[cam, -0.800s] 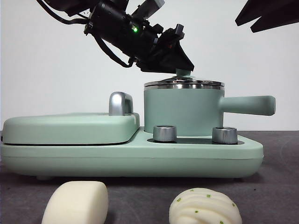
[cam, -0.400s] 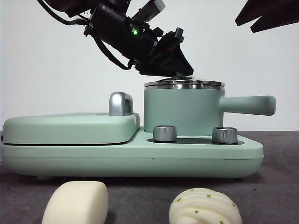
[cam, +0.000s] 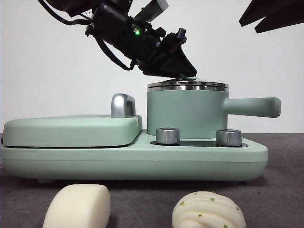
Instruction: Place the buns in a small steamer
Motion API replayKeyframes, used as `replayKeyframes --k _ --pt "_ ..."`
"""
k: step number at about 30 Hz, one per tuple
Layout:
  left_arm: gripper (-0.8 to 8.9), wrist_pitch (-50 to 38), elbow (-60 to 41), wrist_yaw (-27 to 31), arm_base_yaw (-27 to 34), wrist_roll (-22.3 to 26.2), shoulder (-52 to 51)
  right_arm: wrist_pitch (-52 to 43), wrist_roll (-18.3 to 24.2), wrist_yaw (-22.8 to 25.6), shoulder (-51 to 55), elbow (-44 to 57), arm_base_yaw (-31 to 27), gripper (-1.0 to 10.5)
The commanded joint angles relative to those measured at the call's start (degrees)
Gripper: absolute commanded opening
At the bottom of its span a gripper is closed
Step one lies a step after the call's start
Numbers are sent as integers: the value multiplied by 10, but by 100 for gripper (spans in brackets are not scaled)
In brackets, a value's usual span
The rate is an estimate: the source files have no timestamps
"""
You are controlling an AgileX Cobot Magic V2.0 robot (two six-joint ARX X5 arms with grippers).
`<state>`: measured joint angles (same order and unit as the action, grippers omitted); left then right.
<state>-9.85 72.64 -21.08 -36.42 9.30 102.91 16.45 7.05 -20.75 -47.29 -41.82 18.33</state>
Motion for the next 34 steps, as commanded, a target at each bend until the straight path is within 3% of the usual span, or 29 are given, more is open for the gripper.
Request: replayKeyframes --k 1,9,26,31,34 --pt "16 10 18 2 -4 -8 15 -5 -7 2 -2 -10 3 255" --pt "15 28 60 2 -3 -10 7 3 -7 2 -2 -10 3 255" --pt "16 293 96 3 35 -14 -158 17 -6 -7 -2 -10 4 256" --pt "16 371 91 40 63 -14 -217 17 1 -24 -2 -10 34 258" --pt "16 402 81 59 86 -13 -252 17 28 -23 -3 -10 73 258"
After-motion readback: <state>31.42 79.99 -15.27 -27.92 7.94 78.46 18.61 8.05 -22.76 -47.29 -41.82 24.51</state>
